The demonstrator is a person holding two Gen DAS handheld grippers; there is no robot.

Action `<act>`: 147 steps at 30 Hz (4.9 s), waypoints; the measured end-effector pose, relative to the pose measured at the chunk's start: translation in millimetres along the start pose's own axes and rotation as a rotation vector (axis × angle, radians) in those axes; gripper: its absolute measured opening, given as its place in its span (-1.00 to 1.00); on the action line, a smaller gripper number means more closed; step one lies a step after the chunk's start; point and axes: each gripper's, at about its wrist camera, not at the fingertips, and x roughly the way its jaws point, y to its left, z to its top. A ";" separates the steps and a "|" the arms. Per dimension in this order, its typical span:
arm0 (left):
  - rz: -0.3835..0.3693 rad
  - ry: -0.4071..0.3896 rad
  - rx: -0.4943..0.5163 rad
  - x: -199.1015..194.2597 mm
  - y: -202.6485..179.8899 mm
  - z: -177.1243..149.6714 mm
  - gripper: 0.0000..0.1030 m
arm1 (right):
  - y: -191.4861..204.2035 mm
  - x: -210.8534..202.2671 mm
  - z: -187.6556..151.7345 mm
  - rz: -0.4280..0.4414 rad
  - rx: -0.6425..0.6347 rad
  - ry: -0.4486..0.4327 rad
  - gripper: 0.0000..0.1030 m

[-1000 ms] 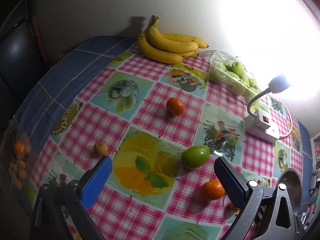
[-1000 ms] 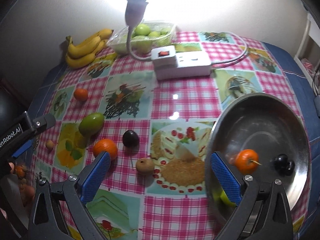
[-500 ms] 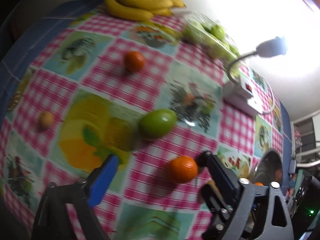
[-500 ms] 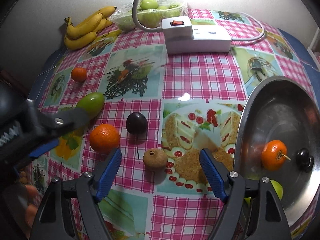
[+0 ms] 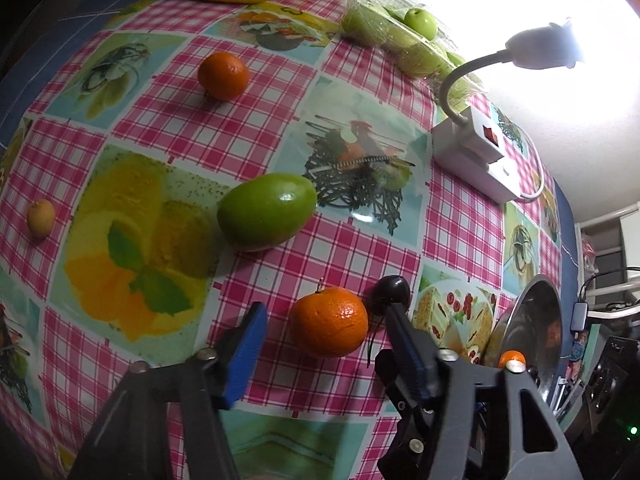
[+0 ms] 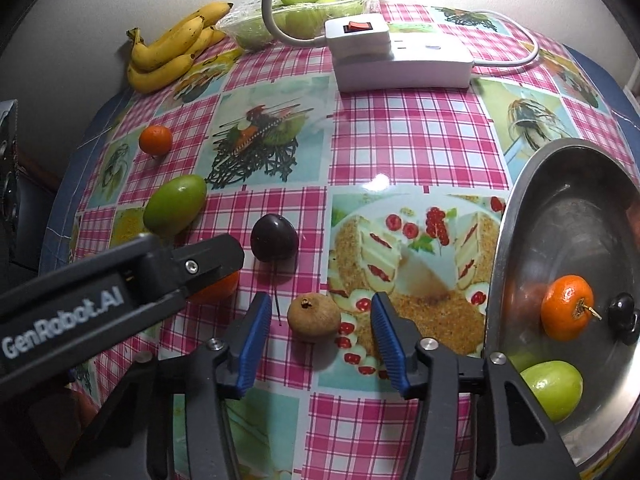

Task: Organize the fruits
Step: 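Grasp an orange tangerine with the left gripper while the right gripper grasps a brown kiwi, then carry the tangerine and kiwi over the steel plate with both grippers, then open the left gripper dropping the tangerine while the right gripper releases the kiwi into the plate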

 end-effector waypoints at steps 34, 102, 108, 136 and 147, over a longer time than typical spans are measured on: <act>0.030 -0.110 0.015 -32.0 -2.9 1.9 -0.18 | -19.7 -42.4 3.7 0.101 0.066 -0.065 -0.45; -0.019 0.032 0.461 27.9 -177.0 -81.7 -0.17 | -206.0 -62.6 -2.5 -0.047 0.427 -0.088 -0.44; -0.016 0.033 0.467 28.6 -178.0 -81.8 -0.15 | -206.7 -62.5 -2.9 -0.055 0.431 -0.081 -0.44; 0.070 -0.091 0.293 -10.2 -133.4 -47.3 0.19 | -185.7 -93.1 -1.5 -0.066 0.380 -0.126 -0.27; 0.135 -0.095 0.189 -12.1 -97.6 -31.1 0.29 | -160.0 -86.3 -9.9 -0.153 0.299 -0.057 -0.02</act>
